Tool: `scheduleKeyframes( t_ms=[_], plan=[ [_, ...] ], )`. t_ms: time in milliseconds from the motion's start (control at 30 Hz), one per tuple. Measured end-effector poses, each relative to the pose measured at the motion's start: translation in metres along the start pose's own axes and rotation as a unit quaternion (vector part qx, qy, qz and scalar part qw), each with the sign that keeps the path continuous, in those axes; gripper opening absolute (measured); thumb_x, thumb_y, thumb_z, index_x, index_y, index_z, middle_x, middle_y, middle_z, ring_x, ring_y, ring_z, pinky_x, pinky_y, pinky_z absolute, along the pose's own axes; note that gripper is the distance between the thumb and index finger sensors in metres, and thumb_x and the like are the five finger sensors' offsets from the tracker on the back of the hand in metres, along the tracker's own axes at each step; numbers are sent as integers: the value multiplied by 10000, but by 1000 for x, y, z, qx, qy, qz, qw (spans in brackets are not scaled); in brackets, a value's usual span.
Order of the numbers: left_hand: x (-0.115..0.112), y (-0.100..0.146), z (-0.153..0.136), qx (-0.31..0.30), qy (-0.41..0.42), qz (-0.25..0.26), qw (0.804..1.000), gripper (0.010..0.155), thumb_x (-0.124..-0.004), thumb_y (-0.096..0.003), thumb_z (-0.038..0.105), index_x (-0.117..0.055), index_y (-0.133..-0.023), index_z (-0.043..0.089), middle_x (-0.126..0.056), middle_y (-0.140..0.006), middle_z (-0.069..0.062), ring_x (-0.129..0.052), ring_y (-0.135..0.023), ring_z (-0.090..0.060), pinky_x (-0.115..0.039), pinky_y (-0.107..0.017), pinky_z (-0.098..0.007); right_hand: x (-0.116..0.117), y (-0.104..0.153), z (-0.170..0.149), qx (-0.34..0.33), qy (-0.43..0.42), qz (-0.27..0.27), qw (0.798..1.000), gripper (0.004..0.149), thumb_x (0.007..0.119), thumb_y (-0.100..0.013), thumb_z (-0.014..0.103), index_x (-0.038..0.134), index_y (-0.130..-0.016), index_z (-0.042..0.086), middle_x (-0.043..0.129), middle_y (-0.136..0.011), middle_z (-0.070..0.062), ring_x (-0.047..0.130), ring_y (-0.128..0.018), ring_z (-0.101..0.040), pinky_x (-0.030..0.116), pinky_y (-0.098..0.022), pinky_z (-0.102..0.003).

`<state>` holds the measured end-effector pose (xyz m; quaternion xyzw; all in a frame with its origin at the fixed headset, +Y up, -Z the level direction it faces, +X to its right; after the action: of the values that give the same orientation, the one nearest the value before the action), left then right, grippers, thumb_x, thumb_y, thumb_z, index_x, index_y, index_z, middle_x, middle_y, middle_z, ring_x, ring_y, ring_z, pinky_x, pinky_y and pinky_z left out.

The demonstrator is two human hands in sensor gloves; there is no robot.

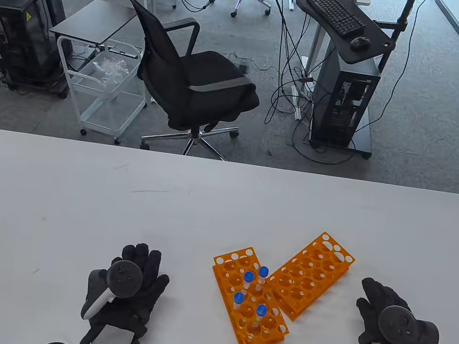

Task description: Transfer 4 test tubes between racks (Right hand only)

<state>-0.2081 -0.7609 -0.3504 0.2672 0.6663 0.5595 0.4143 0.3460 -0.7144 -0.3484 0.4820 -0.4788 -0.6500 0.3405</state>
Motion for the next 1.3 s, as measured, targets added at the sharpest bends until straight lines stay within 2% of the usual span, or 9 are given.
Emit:
scheduleKeyframes(
  t_ms=[700,867,1100,1300],
  plan=[
    [0,-1,-1,0,4,-1,1000,676,-456,-574,638,-144,-1136,430,61,-1173,141,222,-1039,-98,140,-766,-398,-2,-1,6,-13,-4,-5,1000,544,759,-484,357,714,-987,154,804,-994,-158,731,-907,-434,579,-633,-654],
    [0,-1,-2,3,3,-1,1000,676,-457,-575,636,-145,-1137,427,59,-1173,136,220,-1039,-101,138,-765,-398,-11,-2,14,-29,-13,-20,999,547,758,-487,358,710,-991,150,801,-996,-163,728,-907,-440,577,-632,-656],
    [2,0,-1,1,-2,2,1000,676,-459,-573,637,-146,-1136,431,60,-1173,140,221,-1038,-99,140,-765,-397,-35,-11,41,-80,-22,-54,995,535,755,-493,361,721,-986,155,820,-985,-156,747,-898,-433,580,-632,-658],
    [6,2,-2,0,2,10,1000,676,-459,-573,637,-145,-1135,432,63,-1172,144,223,-1037,-95,142,-765,-395,-40,-23,59,-94,-43,-46,994,539,756,-496,366,721,-990,152,822,-985,-157,753,-894,-434,576,-635,-660]
  ],
)
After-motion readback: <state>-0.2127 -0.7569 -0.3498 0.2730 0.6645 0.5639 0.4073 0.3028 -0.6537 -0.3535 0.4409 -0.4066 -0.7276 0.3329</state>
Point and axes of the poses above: the tracker on the back of each hand, its own z axis roughly to the thumb side, its own y axis roughly from the fingertips to the wrist, x = y × z, the point moved 2 cm from there along -y, roughly from the wrist to the fingertips
